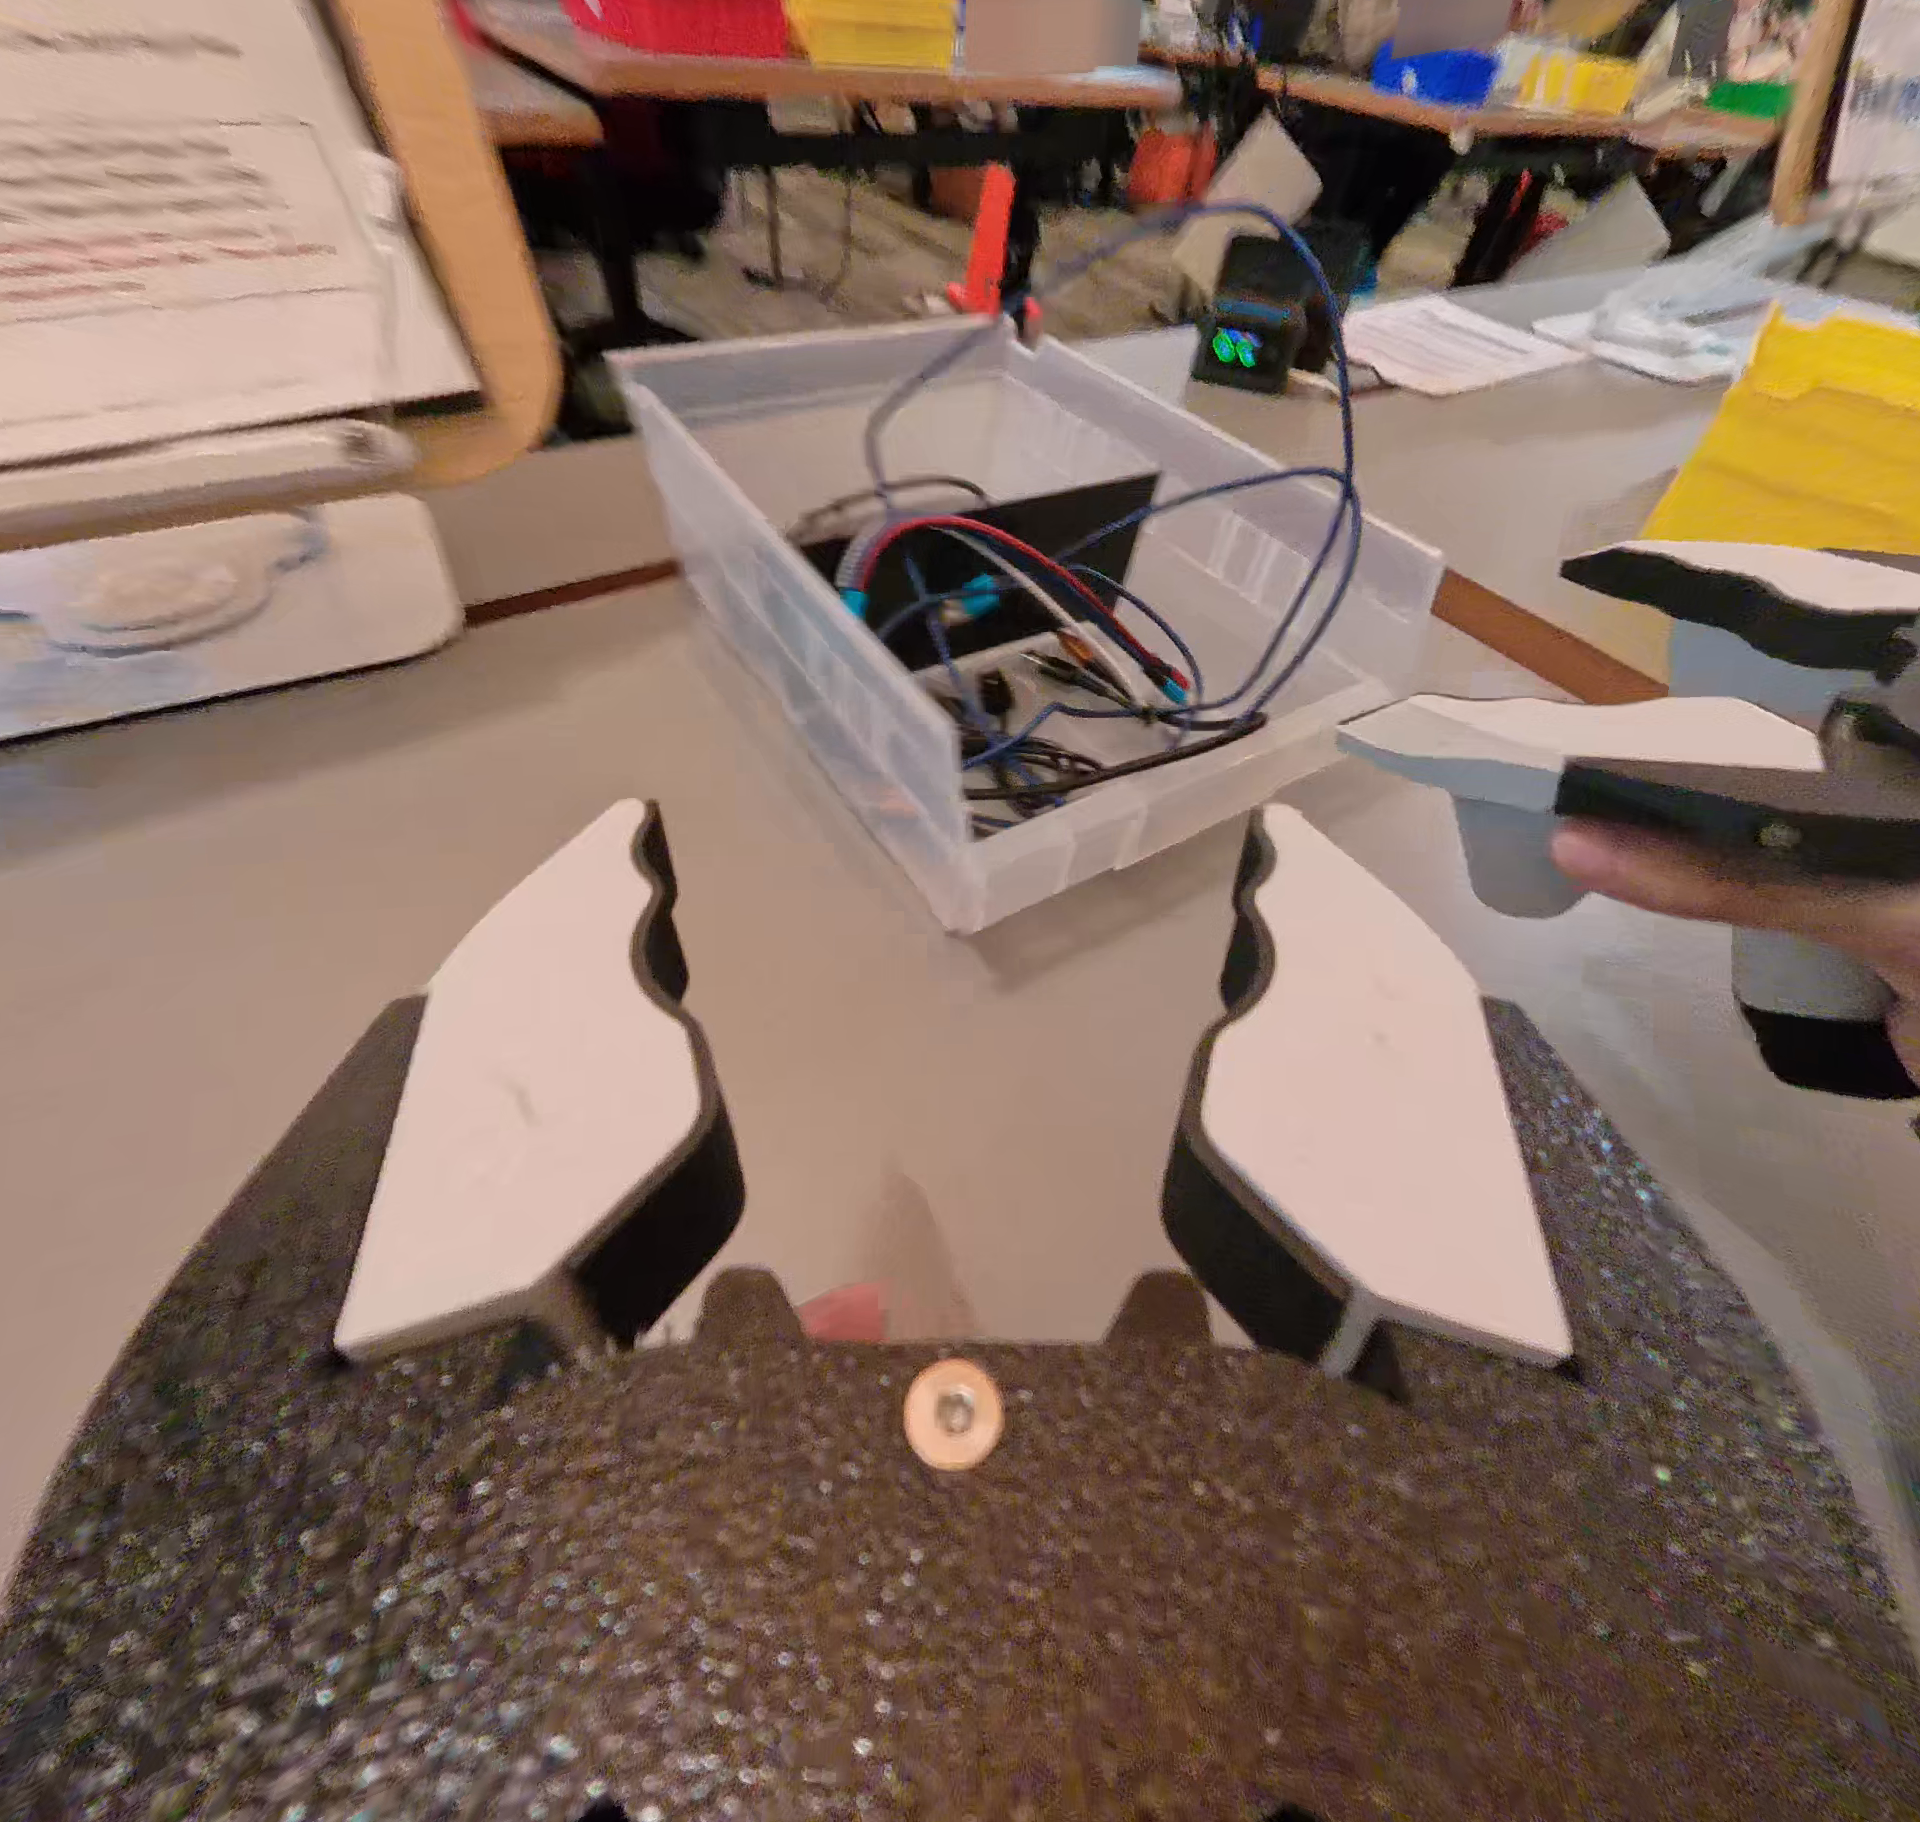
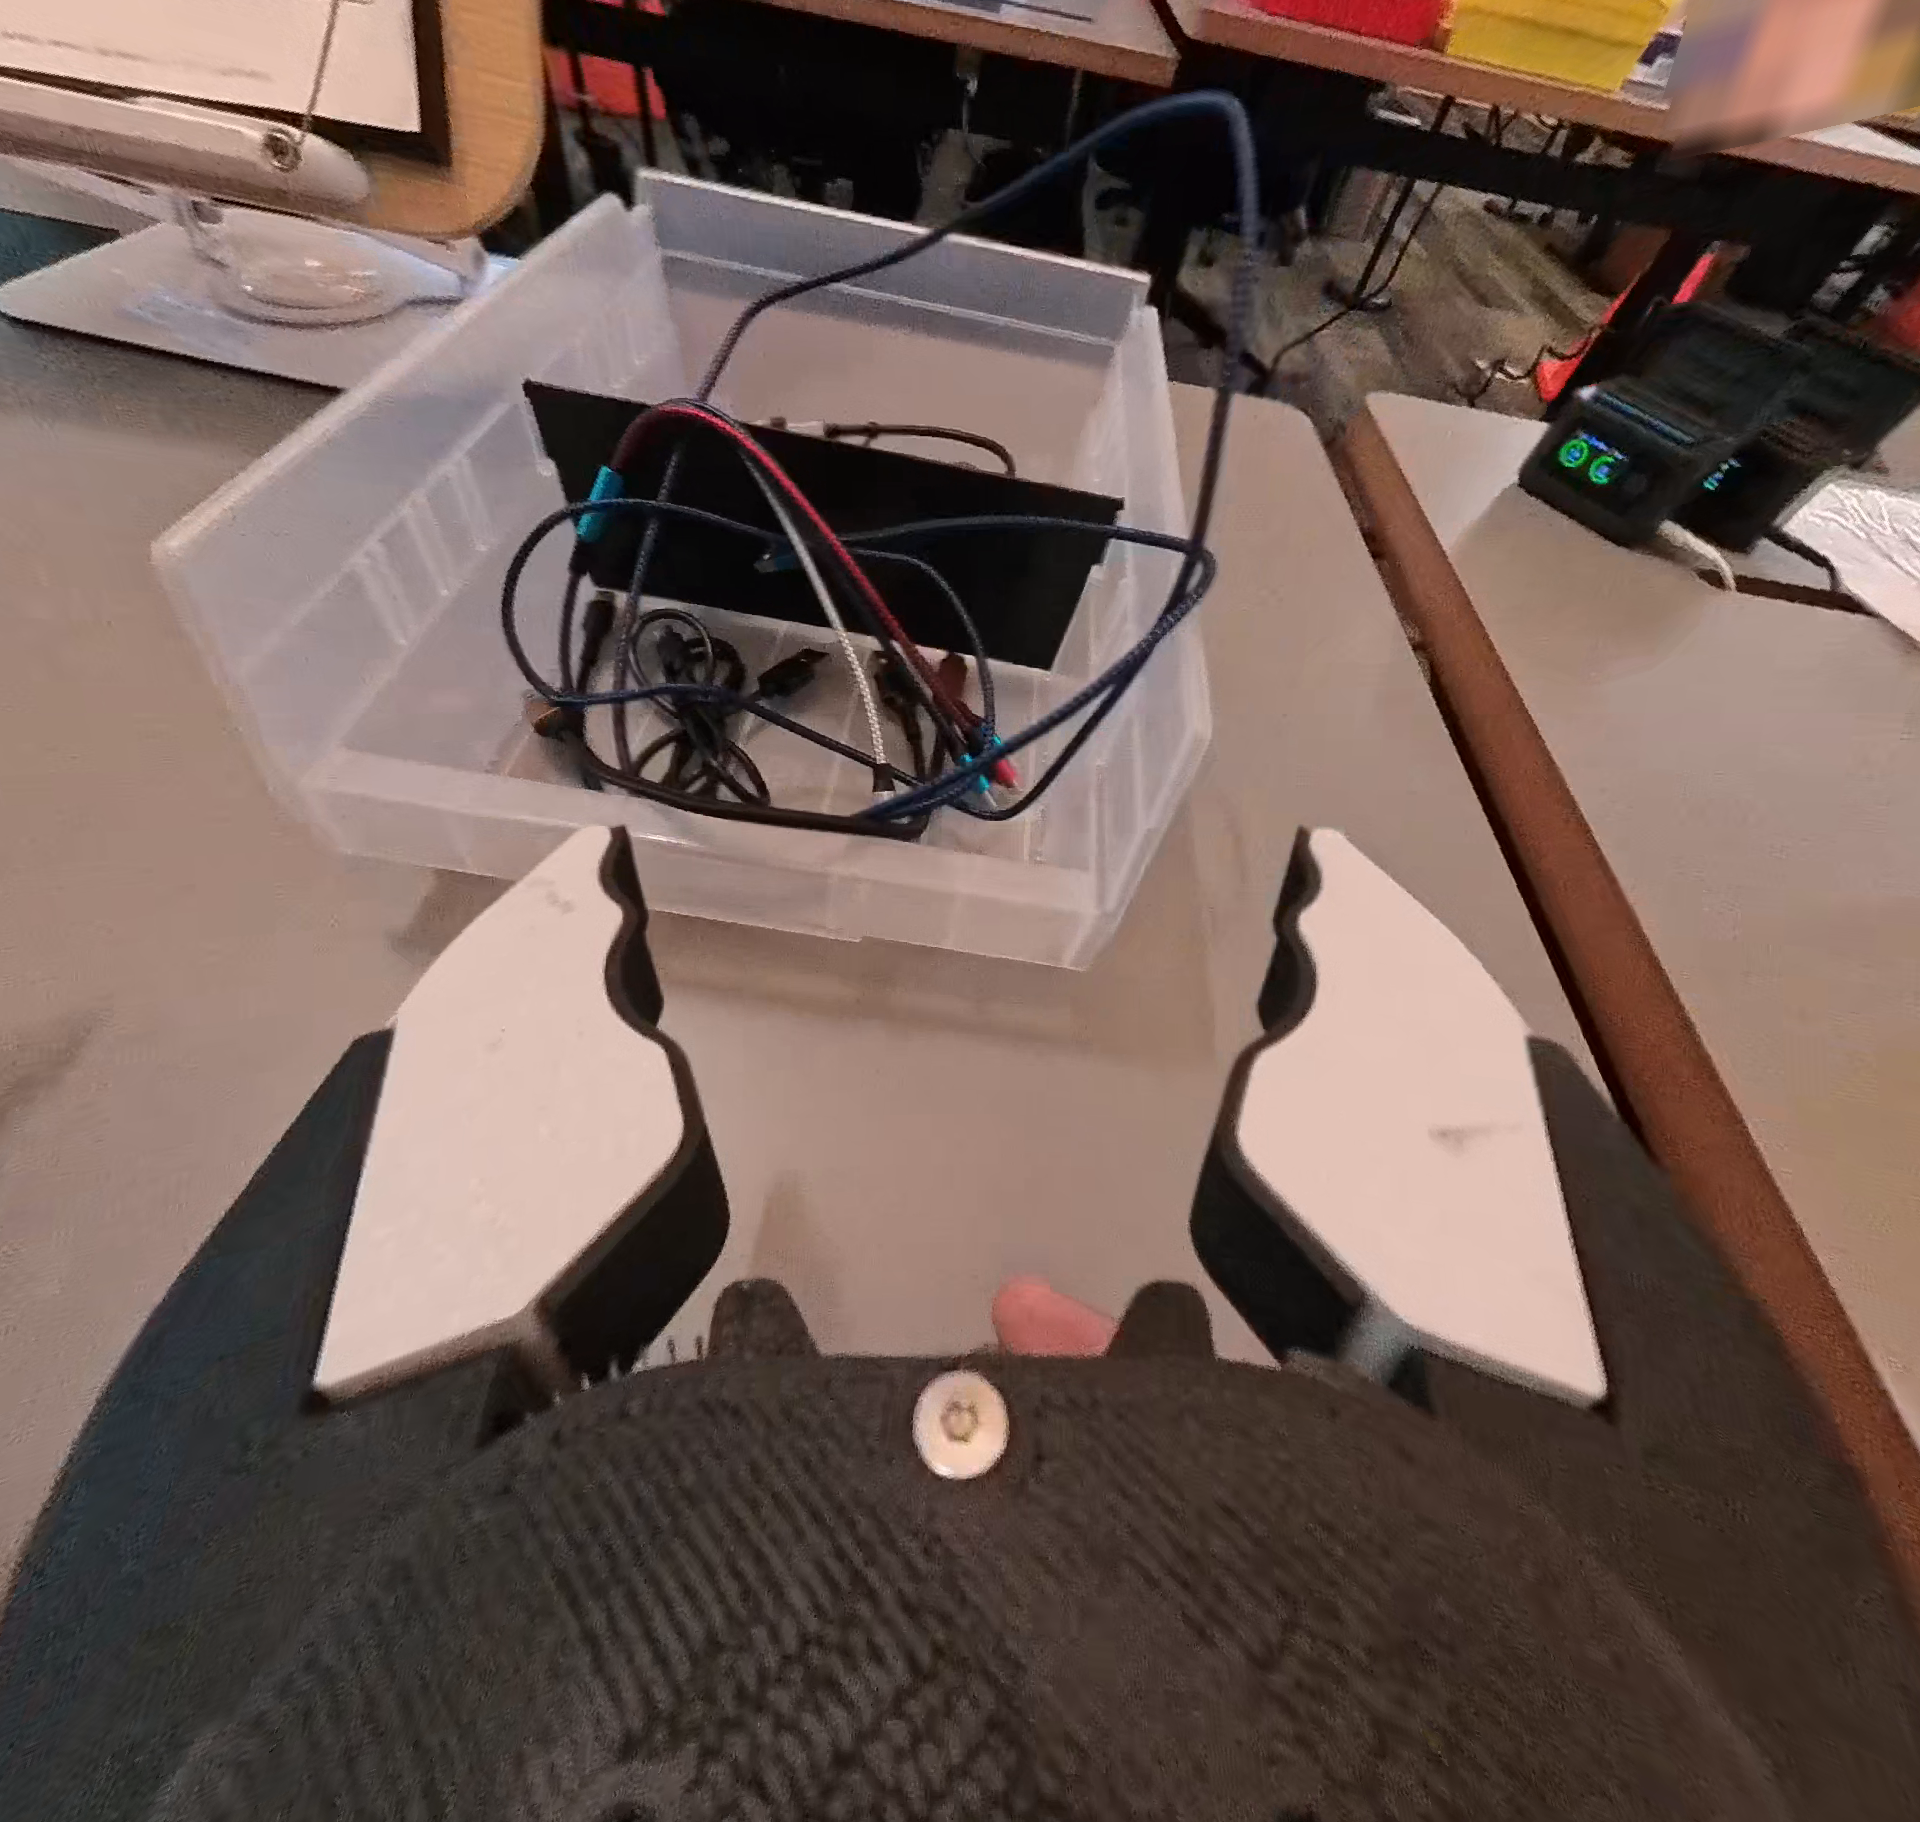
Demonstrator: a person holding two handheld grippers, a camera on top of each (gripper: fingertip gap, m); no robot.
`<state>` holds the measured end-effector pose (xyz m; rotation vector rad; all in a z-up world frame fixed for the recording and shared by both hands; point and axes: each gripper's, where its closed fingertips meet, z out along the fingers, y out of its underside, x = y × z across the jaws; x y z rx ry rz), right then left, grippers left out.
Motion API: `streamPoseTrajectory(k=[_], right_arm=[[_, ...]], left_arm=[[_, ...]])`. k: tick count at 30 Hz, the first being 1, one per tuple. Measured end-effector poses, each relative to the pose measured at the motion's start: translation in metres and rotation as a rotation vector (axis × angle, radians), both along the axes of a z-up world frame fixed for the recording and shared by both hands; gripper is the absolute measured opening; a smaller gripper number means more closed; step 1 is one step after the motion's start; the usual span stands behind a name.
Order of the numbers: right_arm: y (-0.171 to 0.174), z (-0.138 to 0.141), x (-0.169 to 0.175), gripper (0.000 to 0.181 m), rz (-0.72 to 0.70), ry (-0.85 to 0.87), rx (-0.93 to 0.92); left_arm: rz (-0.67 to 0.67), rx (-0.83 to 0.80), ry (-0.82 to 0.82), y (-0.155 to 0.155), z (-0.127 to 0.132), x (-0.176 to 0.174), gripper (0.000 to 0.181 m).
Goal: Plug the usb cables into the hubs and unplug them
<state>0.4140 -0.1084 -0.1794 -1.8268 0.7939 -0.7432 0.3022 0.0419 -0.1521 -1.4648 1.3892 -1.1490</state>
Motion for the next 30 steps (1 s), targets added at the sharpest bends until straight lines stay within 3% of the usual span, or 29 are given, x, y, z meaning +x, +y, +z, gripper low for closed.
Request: streamPoseTrajectory(k=[2,5,7,12,14,17,20,23,26,30], right_arm=[[-0.01,0.0,0.004,0.113,-0.017,0.018,0.025],[-0.022,0.005,0.008,0.108,-0.039,0.012,0.052],[-0.029,0.006,0.011,0.106,-0.055,0.006,0.054],[-0.034,0.006,0.014,0.1,-0.055,0.008,0.058],[-0.033,0.007,0.013,0.097,-0.044,0.005,0.052],[-0.031,0.011,0.01,0.096,-0.034,-0.011,0.043],[-0.028,0.022,0.005,0.096,-0.027,-0.04,0.044],[-0.013,0.038,-0.006,0.093,0.008,-0.071,0.052],[0.024,0.05,-0.032,0.092,0.11,-0.103,0.029],[0.091,0.043,-0.085,0.095,0.31,-0.025,0.025]], left_arm=[[-0.038,0.002,0.11,-0.015,-0.01,0.033,0.1],[0.061,0.094,0.262,-0.004,-0.029,0.076,0.098],[0.099,0.122,0.305,0.005,-0.039,0.097,0.085],[0.088,0.129,0.437,0.023,-0.075,0.116,0.057],[0.018,0.142,0.373,0.025,-0.071,0.121,0.044],[0.073,0.24,0.36,0.051,-0.067,0.113,0.022],[0.072,0.205,0.346,0.075,-0.066,0.083,0.009],[0.008,0.205,0.342,0.09,-0.066,0.027,0.007],[-0.056,0.215,0.348,0.11,-0.065,-0.049,0.006],[-0.136,0.216,0.409,0.144,-0.066,-0.17,0.006]])
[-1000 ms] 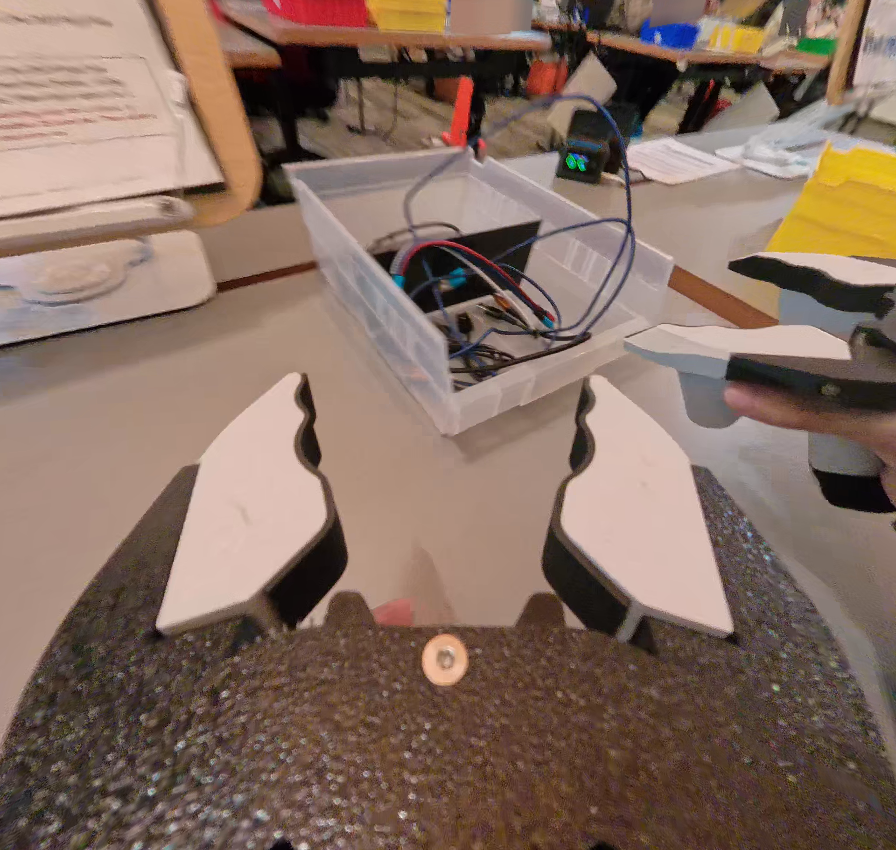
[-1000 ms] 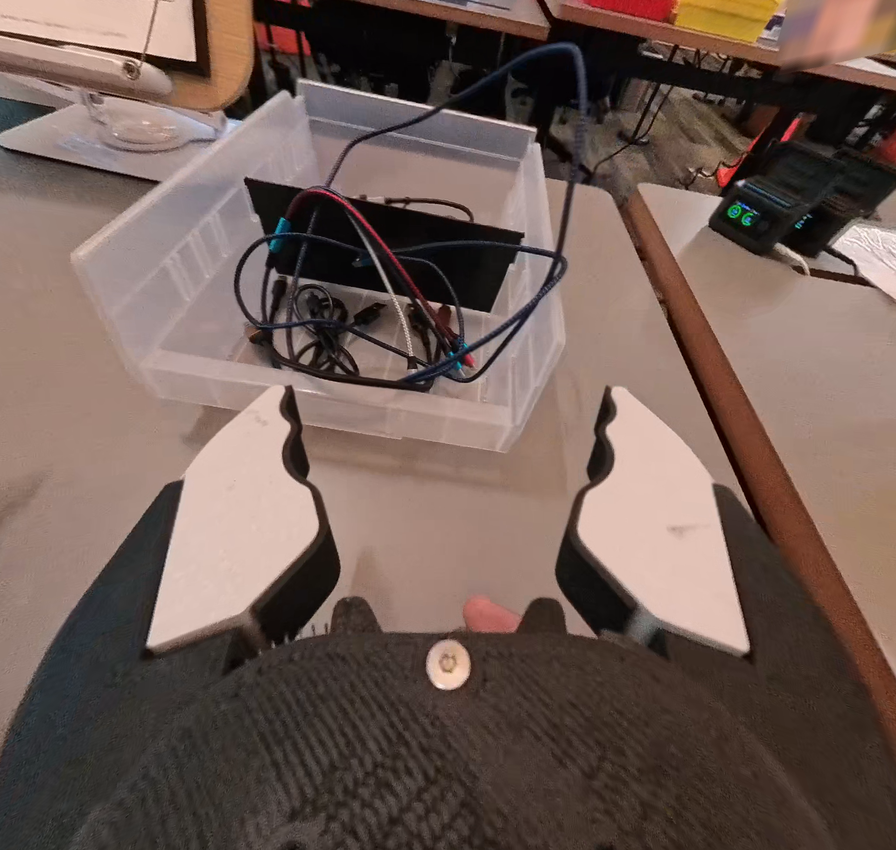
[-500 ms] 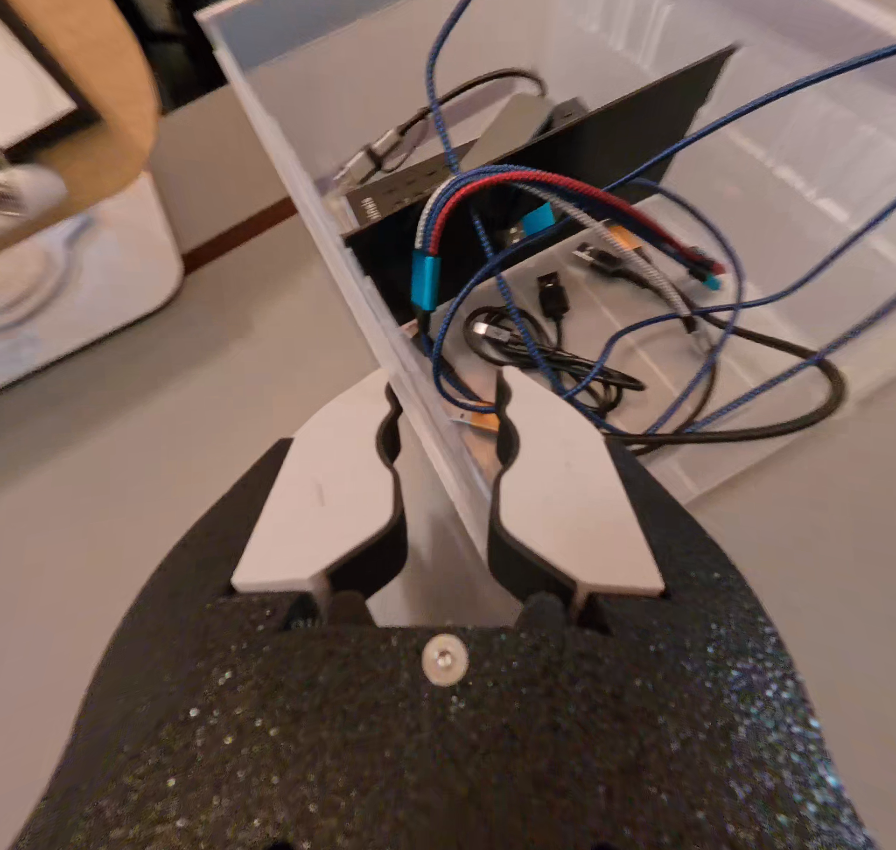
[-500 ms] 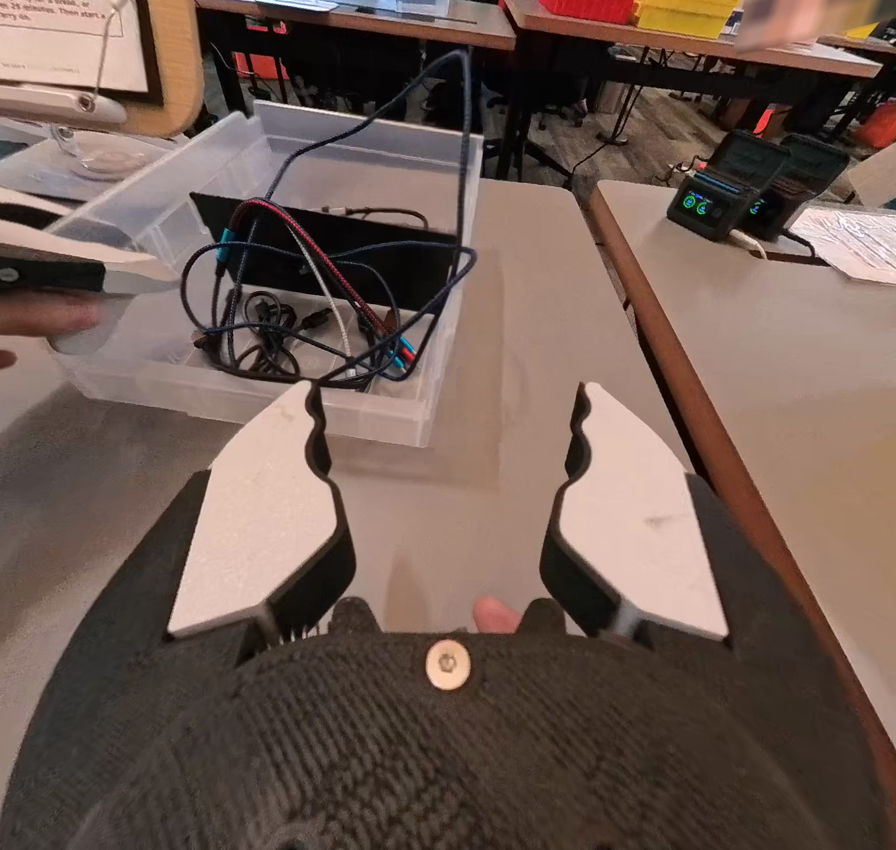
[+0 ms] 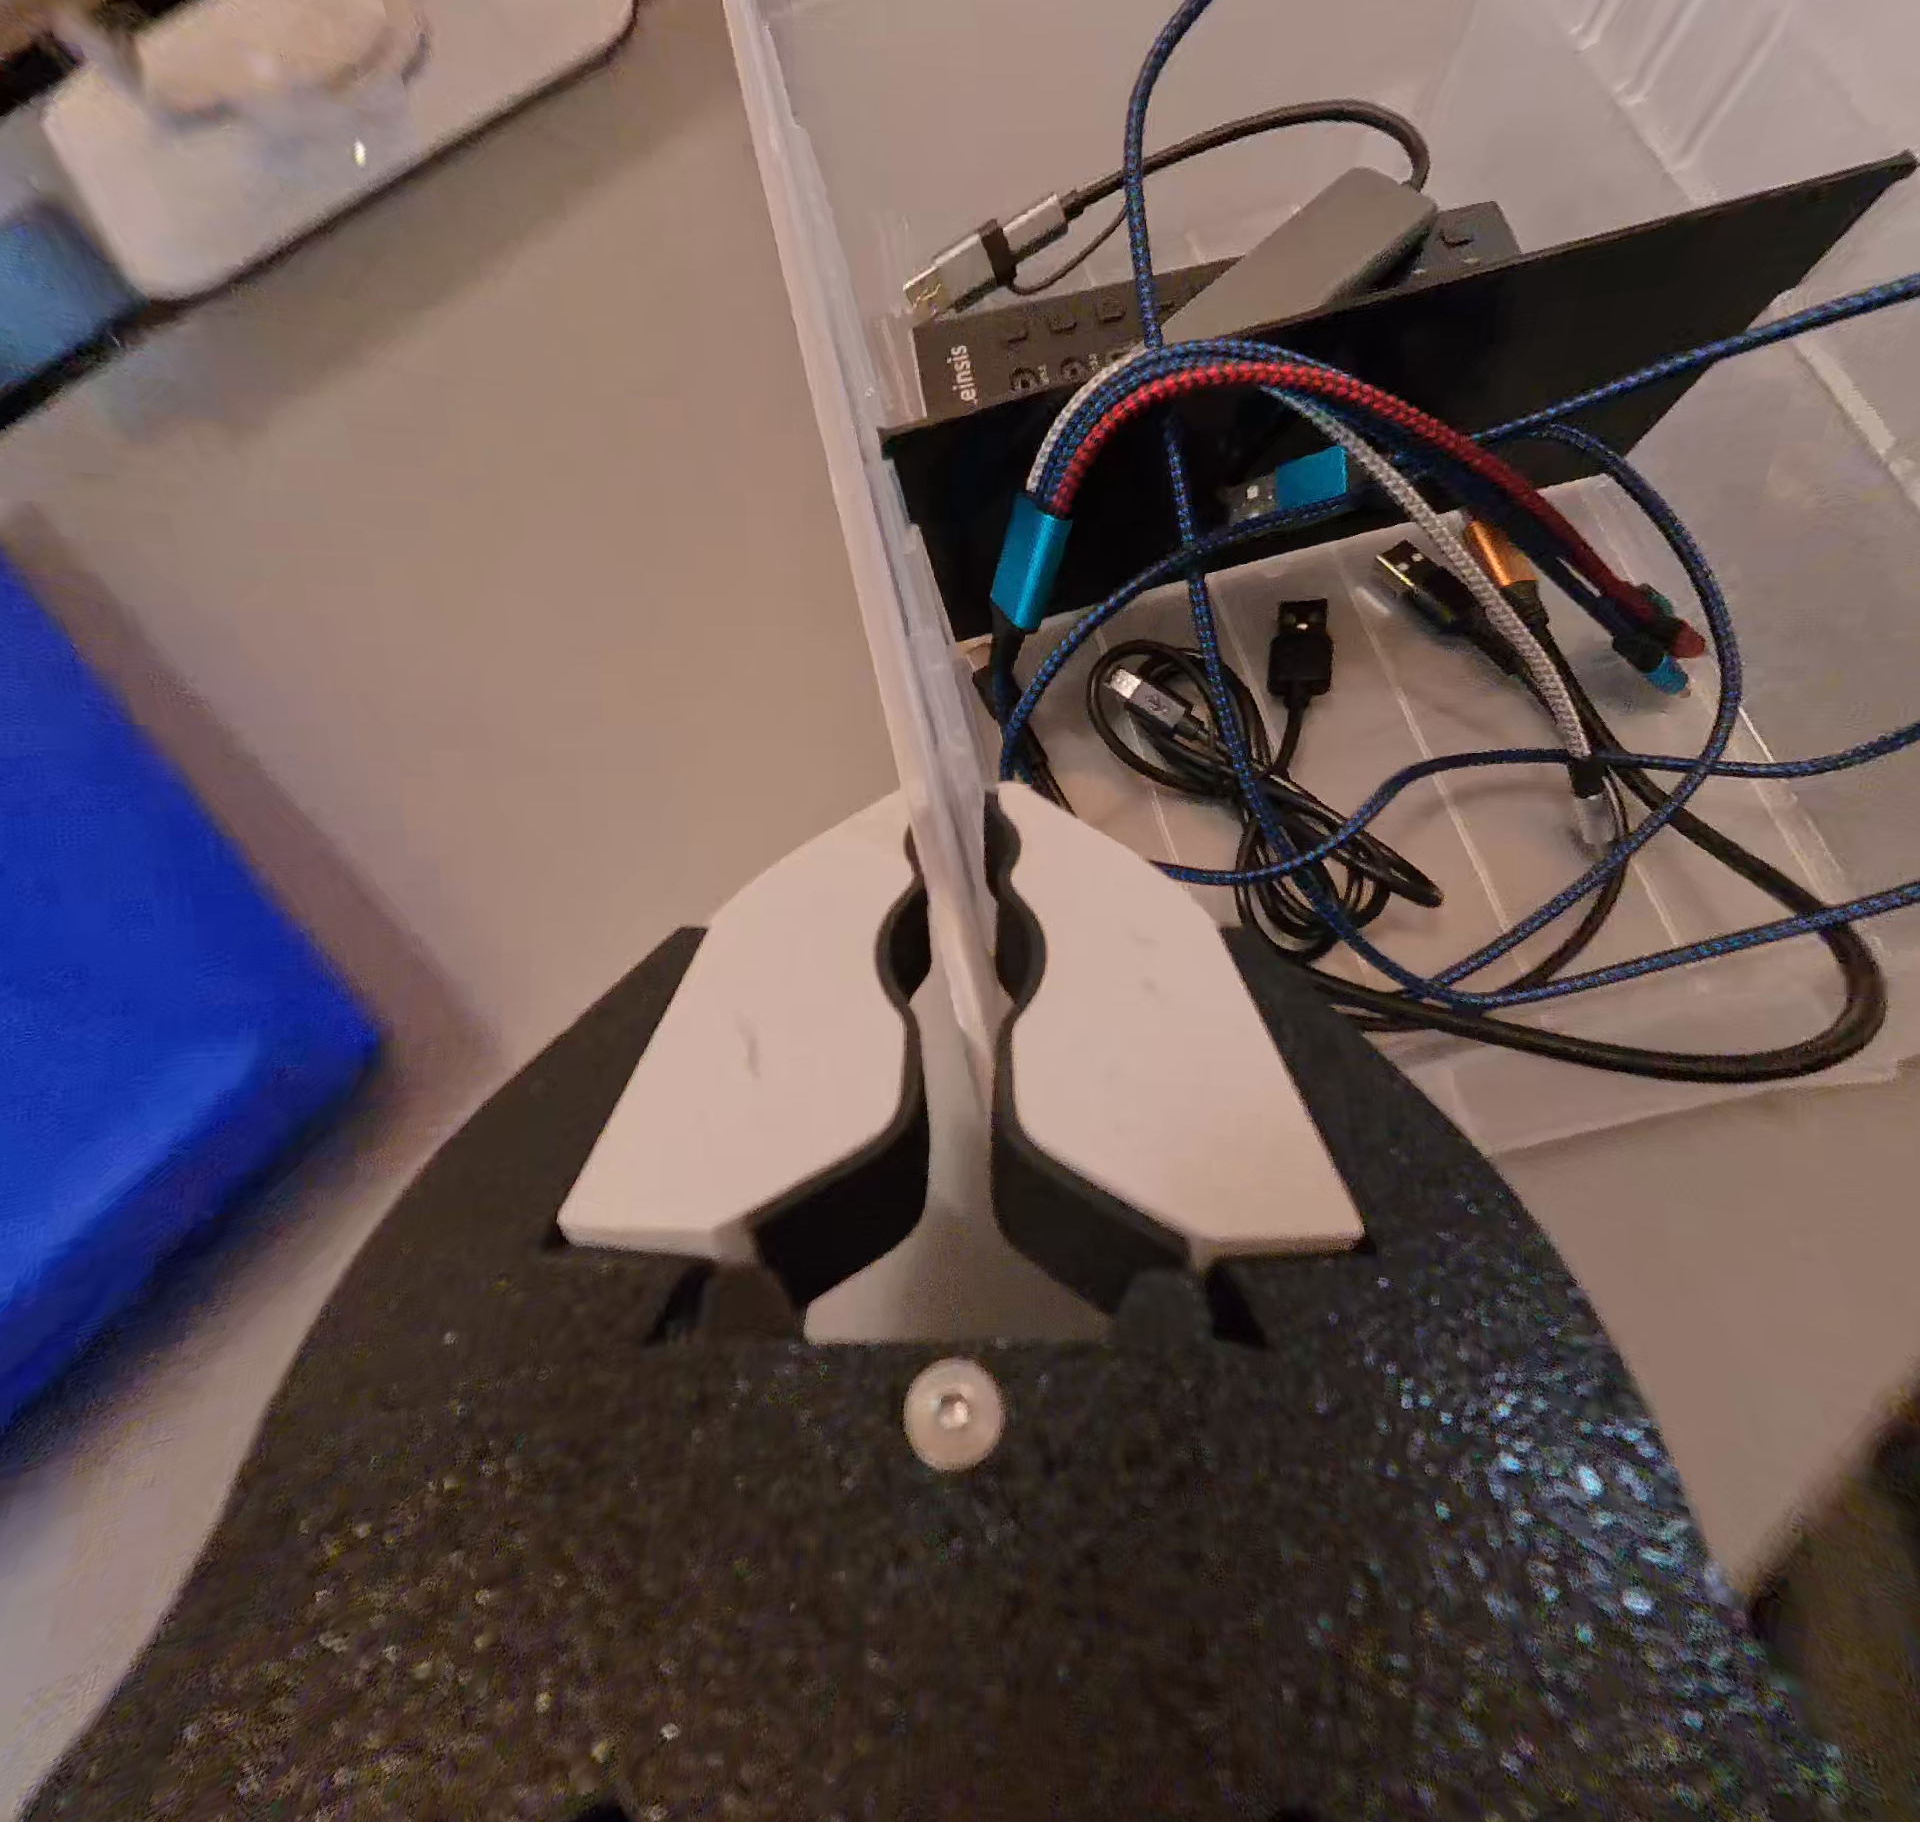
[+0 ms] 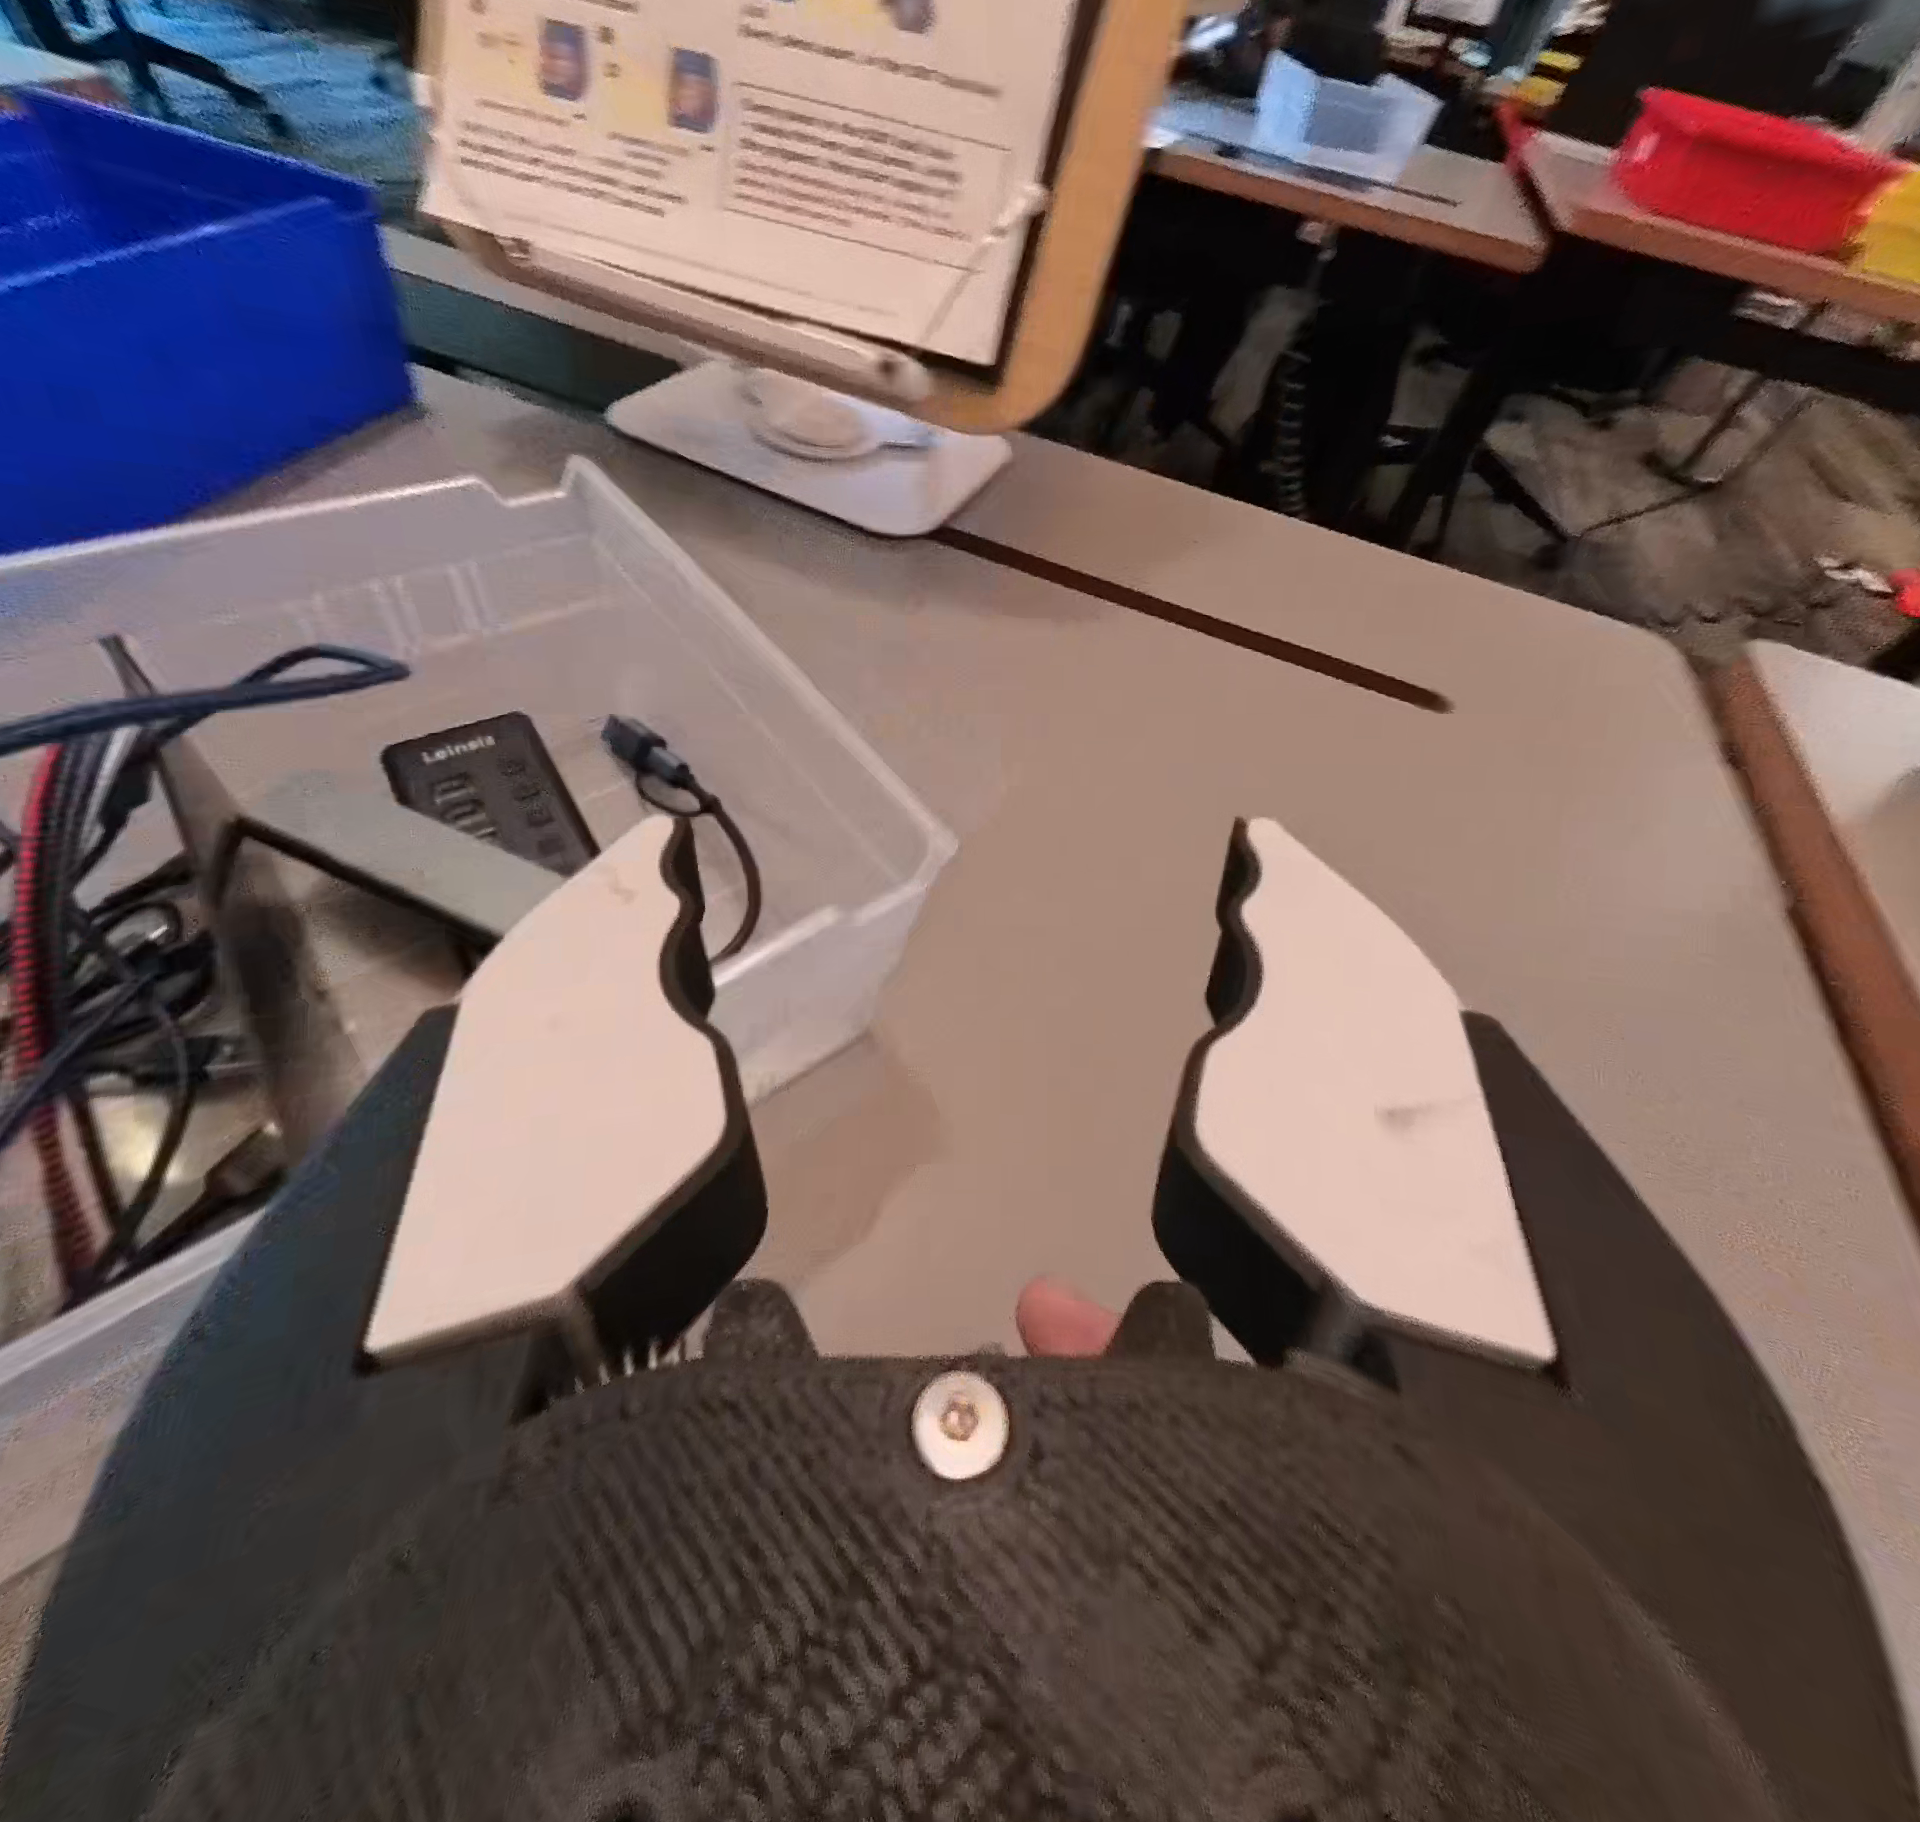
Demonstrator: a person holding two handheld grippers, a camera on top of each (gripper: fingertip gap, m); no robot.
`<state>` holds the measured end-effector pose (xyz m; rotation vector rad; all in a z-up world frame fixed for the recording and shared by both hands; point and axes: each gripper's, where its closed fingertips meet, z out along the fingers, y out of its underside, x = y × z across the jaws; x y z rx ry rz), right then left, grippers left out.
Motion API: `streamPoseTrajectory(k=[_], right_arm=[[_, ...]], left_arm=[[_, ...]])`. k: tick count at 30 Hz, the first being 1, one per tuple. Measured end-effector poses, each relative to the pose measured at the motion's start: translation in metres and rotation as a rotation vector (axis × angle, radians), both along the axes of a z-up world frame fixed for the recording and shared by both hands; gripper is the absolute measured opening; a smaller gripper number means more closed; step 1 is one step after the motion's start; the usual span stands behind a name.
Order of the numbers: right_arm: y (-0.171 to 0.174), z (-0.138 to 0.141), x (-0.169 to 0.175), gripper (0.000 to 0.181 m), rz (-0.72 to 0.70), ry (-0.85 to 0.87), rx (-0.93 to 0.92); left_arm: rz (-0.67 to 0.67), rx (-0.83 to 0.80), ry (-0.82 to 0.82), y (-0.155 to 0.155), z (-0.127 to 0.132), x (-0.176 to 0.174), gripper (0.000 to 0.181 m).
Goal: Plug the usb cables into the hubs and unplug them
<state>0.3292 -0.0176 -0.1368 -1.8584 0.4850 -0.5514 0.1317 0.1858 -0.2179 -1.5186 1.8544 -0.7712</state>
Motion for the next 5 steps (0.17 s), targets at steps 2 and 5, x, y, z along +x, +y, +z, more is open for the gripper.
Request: streamPoseTrajectory(k=[2,5], right_arm=[[0.038,-0.005,-0.034,0.099,0.119,0.042,0.028],[0.099,-0.008,-0.082,0.1,0.259,0.118,0.106]], left_arm=[[0.002,-0.024,0.046,0.016,0.0,-0.063,0.005],[0.061,-0.043,0.119,0.043,-0.001,-0.149,0.005]])
